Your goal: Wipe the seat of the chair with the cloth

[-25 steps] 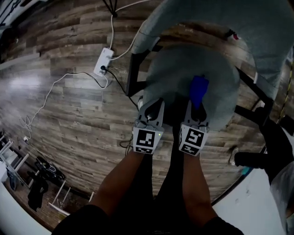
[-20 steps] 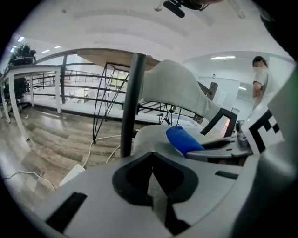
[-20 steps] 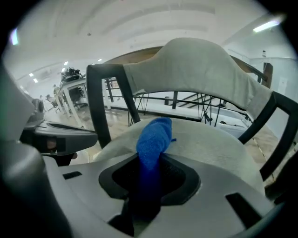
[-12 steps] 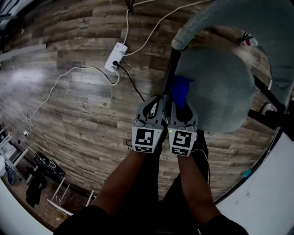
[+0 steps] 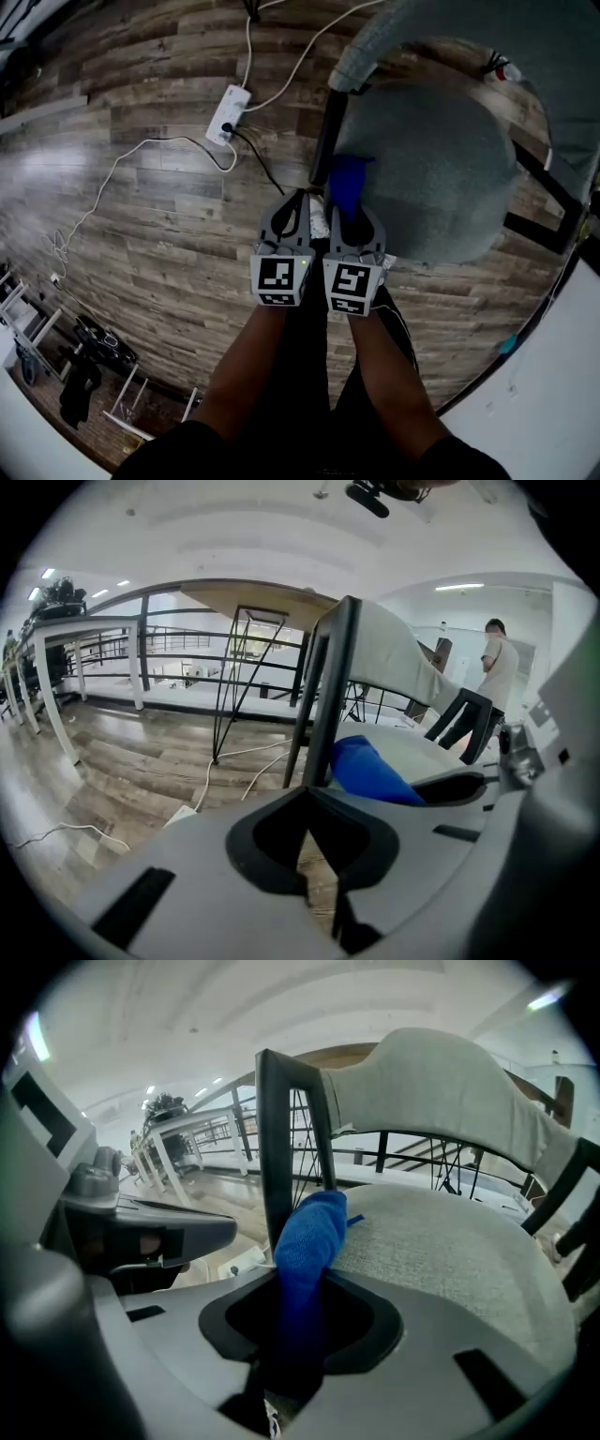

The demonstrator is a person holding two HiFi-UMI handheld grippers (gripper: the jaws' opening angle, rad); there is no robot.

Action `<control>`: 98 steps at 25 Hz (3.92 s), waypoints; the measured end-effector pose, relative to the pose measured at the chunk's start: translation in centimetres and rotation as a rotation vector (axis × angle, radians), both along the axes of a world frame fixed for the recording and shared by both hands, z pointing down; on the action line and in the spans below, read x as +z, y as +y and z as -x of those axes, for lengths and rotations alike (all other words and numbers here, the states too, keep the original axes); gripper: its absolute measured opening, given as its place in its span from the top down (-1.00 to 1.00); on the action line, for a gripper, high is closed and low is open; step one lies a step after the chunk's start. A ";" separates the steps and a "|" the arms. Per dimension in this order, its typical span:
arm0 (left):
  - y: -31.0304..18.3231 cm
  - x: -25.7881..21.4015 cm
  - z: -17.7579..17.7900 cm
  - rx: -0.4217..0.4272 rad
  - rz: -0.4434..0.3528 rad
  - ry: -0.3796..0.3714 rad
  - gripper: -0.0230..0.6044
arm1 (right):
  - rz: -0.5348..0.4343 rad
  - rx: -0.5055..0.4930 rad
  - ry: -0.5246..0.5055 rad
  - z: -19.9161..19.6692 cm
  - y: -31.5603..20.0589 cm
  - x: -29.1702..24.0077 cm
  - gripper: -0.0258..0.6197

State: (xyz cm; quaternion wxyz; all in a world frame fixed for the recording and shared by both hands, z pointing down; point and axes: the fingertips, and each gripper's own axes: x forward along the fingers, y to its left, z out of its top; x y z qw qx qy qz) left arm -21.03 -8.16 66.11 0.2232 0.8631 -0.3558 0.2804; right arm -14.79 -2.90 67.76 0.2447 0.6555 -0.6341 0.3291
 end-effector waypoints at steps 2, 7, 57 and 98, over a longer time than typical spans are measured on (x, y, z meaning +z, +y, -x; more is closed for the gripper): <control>0.6 0.1 -0.8 0.005 -0.003 0.001 0.91 | -0.004 0.021 -0.013 -0.7 0.5 0.0 0.57; 3.0 0.5 -3.3 0.049 0.014 -0.002 0.91 | -0.010 0.052 -0.022 -3.1 2.4 -0.1 0.57; 18.6 -0.8 -22.6 0.315 0.007 0.036 0.91 | -0.020 0.424 0.106 -29.3 22.9 1.1 0.57; 15.5 -51.3 -19.9 0.268 -0.484 0.352 0.91 | -0.779 0.088 0.277 -23.1 18.7 -52.2 0.57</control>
